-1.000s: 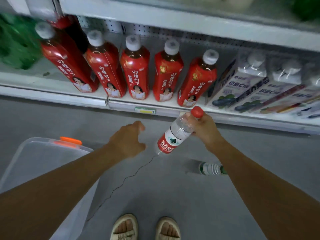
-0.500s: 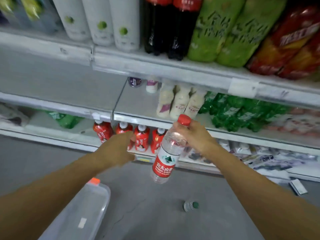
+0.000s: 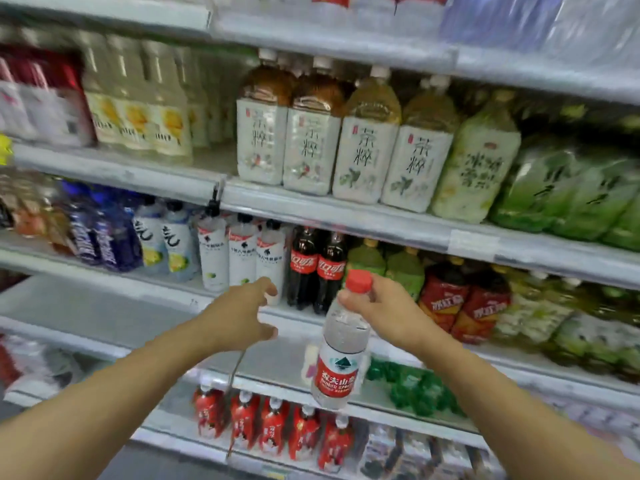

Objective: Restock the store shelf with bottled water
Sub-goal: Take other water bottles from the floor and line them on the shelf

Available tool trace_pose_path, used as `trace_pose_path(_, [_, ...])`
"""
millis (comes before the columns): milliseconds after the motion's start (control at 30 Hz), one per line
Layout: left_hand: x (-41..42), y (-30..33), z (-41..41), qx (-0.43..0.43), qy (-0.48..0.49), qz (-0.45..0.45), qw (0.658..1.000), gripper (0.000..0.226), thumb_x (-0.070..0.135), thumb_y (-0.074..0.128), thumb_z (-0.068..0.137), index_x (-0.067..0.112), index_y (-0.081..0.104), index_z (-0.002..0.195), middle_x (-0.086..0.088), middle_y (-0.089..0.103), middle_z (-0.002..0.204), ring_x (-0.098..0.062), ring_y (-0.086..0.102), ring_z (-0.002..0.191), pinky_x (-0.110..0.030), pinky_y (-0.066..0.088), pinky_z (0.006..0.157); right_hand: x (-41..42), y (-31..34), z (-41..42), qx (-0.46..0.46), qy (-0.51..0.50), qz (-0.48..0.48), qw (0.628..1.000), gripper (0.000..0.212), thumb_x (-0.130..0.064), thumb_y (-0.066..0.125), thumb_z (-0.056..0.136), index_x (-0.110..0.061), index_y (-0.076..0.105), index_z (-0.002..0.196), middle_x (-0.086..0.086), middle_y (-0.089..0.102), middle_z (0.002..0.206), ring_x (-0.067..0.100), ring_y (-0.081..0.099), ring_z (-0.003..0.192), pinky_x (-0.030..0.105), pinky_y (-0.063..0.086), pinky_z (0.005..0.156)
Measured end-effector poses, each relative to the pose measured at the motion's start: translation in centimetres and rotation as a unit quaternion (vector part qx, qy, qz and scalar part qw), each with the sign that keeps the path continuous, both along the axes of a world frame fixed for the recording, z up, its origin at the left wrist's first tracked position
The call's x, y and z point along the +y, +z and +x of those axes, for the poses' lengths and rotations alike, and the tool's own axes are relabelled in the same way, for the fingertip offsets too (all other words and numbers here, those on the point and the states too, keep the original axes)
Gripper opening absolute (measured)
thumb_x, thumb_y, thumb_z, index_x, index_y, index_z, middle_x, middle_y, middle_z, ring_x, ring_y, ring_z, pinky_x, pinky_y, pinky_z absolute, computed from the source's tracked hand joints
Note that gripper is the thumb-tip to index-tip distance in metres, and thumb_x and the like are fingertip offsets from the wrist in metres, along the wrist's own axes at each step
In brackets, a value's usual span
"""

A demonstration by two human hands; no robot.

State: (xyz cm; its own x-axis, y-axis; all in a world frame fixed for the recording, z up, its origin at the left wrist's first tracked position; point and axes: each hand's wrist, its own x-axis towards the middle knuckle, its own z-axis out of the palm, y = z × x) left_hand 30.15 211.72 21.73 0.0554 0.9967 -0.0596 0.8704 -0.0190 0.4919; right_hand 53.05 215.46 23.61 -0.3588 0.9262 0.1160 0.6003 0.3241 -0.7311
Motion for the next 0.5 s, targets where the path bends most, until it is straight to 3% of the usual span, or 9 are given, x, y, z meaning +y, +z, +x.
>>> trace_pose_path(167, [-0.8, 7.7, -0.4, 0.015, 0.021, 0.091, 0.996, 0.059, 0.028, 0.072, 0.08, 0.024, 0.041, 0.131, 0.002, 0.053, 0.129, -0.013, 0.051, 0.116, -0.028, 0.043, 0.094, -0.4, 8.5, -0.1, 0.024, 0.004, 0.037, 0.999, 0.026, -0.043, 0.057, 0.089, -0.018, 0.062, 0.091, 0.0, 0.069, 0.096, 0.016, 0.064, 0.092, 0.038, 0.05, 0.089])
trace_pose_path(267, [-0.8, 11.9, -0.9, 0.018, 0.022, 0.136, 0.99, 0.06, 0.029, 0.072, 0.079, 0.023, 0.042, 0.13, 0.001, 0.053, 0.129, -0.014, 0.053, 0.112, -0.029, 0.045, 0.093, -0.5, 13.3, -0.7, 0.033, -0.001, 0.072, 0.997, 0.025, -0.045, 0.056, 0.09, -0.021, 0.061, 0.097, -0.001, 0.068, 0.1, 0.016, 0.063, 0.095, 0.039, 0.048, 0.091])
trace_pose_path(367, [-0.3, 15.6, -1.6, 0.032, 0.03, 0.178, 0.983, 0.062, 0.029, 0.073, 0.078, 0.026, 0.041, 0.13, 0.0, 0.053, 0.13, -0.015, 0.054, 0.11, -0.033, 0.049, 0.09, -1.1, 17.8, -1.4, 0.058, -0.018, 0.108, 0.992, 0.027, -0.04, 0.053, 0.093, -0.016, 0.061, 0.101, 0.002, 0.066, 0.101, 0.018, 0.061, 0.095, 0.029, 0.047, 0.08])
trace_pose_path(500, [1.3, 19.6, -2.7, 0.023, 0.019, 0.234, 0.972, 0.065, 0.031, 0.075, 0.076, 0.026, 0.041, 0.131, 0.002, 0.052, 0.131, -0.014, 0.052, 0.115, -0.035, 0.048, 0.095, -1.1, 22.5, -2.7, 0.073, -0.033, 0.142, 0.987, 0.023, -0.04, 0.052, 0.094, -0.019, 0.061, 0.094, -0.001, 0.066, 0.095, 0.015, 0.06, 0.081, 0.027, 0.046, 0.068])
